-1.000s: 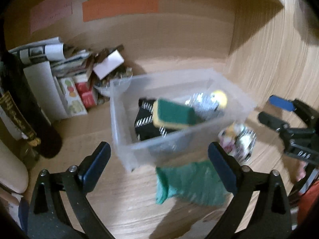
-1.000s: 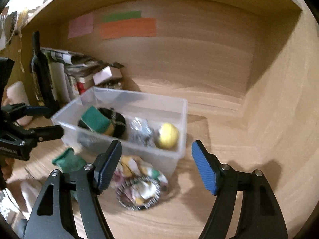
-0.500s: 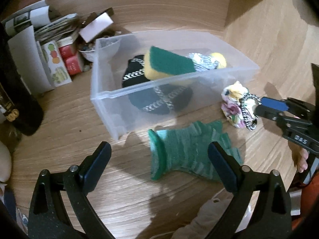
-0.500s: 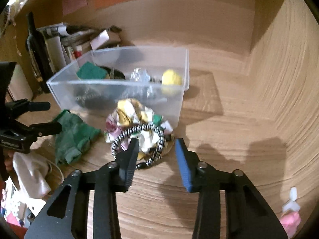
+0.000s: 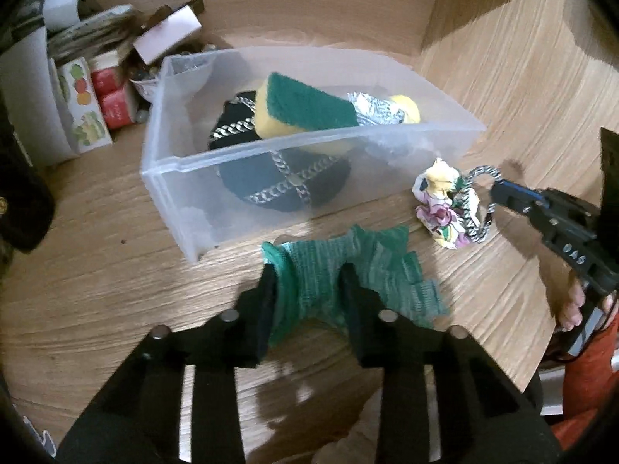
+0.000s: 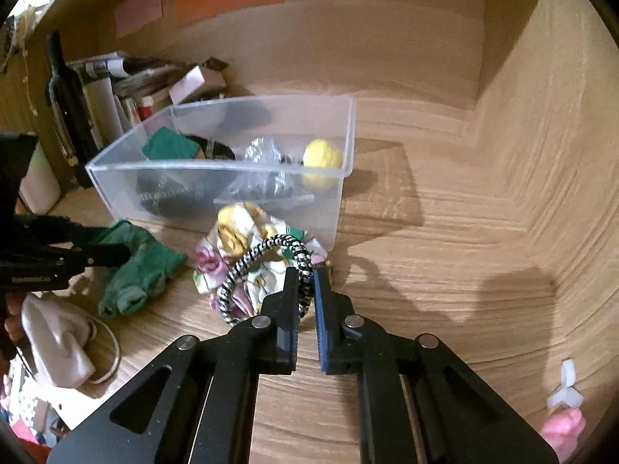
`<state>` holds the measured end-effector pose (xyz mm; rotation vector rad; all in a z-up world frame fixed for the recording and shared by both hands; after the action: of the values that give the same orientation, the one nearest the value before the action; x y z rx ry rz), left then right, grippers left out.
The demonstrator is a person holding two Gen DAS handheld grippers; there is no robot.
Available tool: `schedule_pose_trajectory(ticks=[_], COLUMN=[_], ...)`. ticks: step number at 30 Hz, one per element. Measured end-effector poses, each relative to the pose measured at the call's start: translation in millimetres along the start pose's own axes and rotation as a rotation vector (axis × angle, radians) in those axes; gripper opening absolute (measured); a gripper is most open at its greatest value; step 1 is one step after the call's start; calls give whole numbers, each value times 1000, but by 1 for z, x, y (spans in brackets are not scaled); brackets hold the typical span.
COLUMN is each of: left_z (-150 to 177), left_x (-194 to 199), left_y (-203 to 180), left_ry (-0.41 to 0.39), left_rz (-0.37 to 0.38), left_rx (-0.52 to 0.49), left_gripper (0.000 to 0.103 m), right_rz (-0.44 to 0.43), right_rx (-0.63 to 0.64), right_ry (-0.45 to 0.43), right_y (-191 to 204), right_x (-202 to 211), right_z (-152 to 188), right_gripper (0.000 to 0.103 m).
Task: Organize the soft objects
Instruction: 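Grasp the green knit glove with the left tool while the right tool grasps the braided hair tie, then carry the glove and hair tie into the clear bin and open both tools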
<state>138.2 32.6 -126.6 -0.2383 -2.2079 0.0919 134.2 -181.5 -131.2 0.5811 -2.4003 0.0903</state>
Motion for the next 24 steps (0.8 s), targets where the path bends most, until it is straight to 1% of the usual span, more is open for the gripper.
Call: schedule_pose_trajectory(ticks=[2, 3, 7, 11, 14, 19, 22, 24], left_z=[1, 1, -3, -7, -15, -34, -44, -51], left_x=[7, 10, 33, 60, 77, 96, 102, 103], left_y=[1, 1, 4, 3, 2, 2, 10, 14], left_ry=[-15, -23, -84, -149, -202, -292, -328, -347], left_rz=[-7, -10, -25, -23, -29, -81, -105, -133], left_rx=[4, 12, 20, 17, 16, 27, 48, 63], left_gripper=[17, 16, 15, 15, 15, 15, 15, 15], right_rz=[2, 3, 7, -3, -9, -21, -21, -21], right_rx=[0, 0, 3, 2, 1, -6, 1, 9], right_ry=[-25, -35, -87, -131, -169, -223, -249, -263], right_y=[0, 0, 0, 1, 3, 7, 12, 17], right_x=[7, 10, 24, 35, 44, 51, 51, 50], right_z=[-3, -4, -9, -18, -27, -42, -53, -61], right_gripper=[7, 7, 7, 7, 7, 7, 7, 7])
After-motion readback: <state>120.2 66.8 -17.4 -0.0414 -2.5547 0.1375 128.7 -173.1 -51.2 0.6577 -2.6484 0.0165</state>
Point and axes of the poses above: each gripper's, at about its wrist camera, not at the fingertips, and x roughly against the way its jaws point, y to its left, z to its underside, the point moved 1 cm from there along -x, roughly the way its jaws point, and after that the axes turned 1 degree about x, right-handed, at the moved point
